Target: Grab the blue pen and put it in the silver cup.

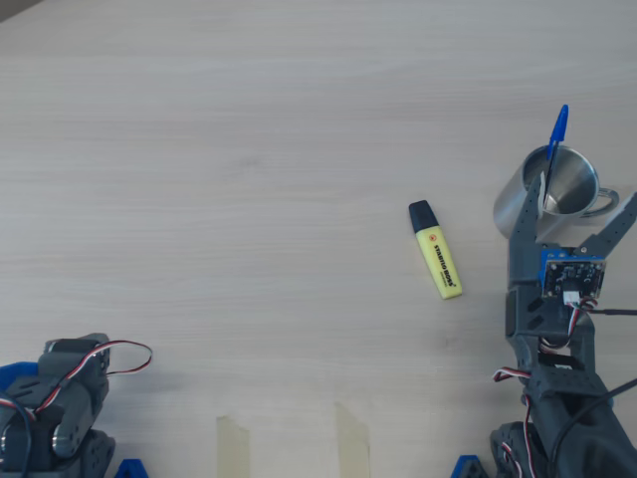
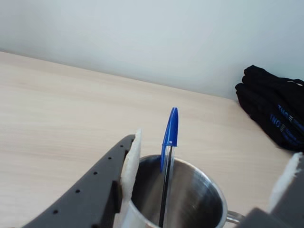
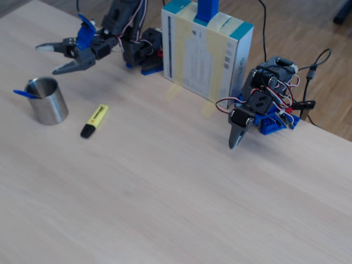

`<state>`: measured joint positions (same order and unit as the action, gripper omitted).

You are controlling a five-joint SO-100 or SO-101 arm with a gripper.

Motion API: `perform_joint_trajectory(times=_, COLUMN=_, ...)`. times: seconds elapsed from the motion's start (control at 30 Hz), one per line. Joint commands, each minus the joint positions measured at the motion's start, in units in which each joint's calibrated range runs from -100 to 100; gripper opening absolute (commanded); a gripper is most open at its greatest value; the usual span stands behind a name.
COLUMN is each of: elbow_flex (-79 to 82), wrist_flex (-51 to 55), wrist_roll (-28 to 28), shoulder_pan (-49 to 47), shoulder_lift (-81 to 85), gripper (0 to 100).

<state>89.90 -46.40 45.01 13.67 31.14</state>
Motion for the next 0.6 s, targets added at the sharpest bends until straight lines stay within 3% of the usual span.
perform_joint_trajectory(times=0.0, elbow_flex=6.29, wrist_flex=0.02, wrist_roll=-0.07, shoulder_pan=-2.07, shoulder_lift=9.17, gripper=44)
perform_joint_trajectory(times=0.17, elbow_flex=9.02, wrist_flex=9.63, wrist_roll=-0.07, shoulder_pan=-6.95, shoulder_lift=20.23, gripper=44)
perform_joint_trajectory(times=0.57, elbow_flex=10.1, wrist_flex=58.37, wrist_roll=-0.12, shoulder_pan=-11.49, shoulder_lift=43.09, gripper=44)
